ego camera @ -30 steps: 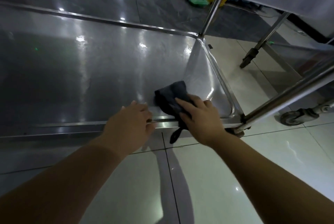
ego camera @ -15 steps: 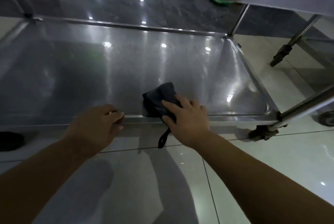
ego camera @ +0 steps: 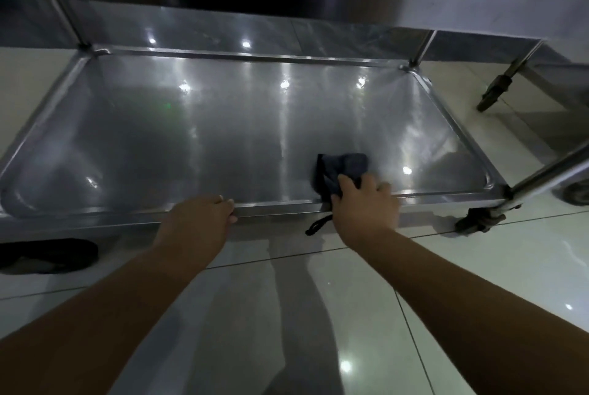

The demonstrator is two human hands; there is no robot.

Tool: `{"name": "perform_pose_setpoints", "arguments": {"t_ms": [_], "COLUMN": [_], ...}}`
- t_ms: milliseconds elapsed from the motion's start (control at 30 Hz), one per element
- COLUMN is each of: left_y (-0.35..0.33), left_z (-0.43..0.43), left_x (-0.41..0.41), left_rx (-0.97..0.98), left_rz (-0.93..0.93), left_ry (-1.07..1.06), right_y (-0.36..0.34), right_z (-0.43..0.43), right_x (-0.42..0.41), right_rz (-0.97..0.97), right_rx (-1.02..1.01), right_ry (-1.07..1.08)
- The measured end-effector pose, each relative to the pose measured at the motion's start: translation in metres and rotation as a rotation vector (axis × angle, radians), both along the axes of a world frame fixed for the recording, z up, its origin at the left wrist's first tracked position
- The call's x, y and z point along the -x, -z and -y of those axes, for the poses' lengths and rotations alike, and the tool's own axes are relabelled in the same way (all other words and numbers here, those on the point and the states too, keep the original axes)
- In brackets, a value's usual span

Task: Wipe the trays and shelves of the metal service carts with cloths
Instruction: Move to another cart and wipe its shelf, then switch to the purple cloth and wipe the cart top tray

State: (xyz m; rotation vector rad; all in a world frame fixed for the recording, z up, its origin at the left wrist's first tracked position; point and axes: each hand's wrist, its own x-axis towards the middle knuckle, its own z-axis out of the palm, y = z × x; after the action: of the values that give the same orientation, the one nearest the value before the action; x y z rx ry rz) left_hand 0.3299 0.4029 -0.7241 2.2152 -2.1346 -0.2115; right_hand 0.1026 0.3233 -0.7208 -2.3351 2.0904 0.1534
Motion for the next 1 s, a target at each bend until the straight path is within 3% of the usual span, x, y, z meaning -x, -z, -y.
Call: {"name": "perform_pose_setpoints", "arguments": {"t_ms": [167,367,633,767,1000], "left_y": [0.005,-0.022,-0.125,-0.197,-0.361], "left_z": [-0.006,-0.037,-0.104,-0.129,-0.154], "left_x": [-0.003,-0.006,0.012,0.034,0.077], "left_rx": [-0.063,-0.173,-0.485,-0.603,-0.516], "left_rz": [0.047,-0.104,-0.155,-0.214,-0.408], "left_ry": [0.008,-0.118,-0.156,-0.150,-0.268], "right_y": [-0.002,-0.029,-0.132,-0.205,-0.365], "right_z": [-0.023,-0.028,-0.068,-0.097,-0.135], "right_x": [-0.053,-0.051,-0.020,0.008,0.055], "right_rz": [0.030,-0.030,-0.119,0.003,0.289], "right_rx": [-0.047,-0.236,-0.604,-0.722,-0.729], "right_ry": [-0.348,-0.499,-0.478,-0.421,-0.338]}}
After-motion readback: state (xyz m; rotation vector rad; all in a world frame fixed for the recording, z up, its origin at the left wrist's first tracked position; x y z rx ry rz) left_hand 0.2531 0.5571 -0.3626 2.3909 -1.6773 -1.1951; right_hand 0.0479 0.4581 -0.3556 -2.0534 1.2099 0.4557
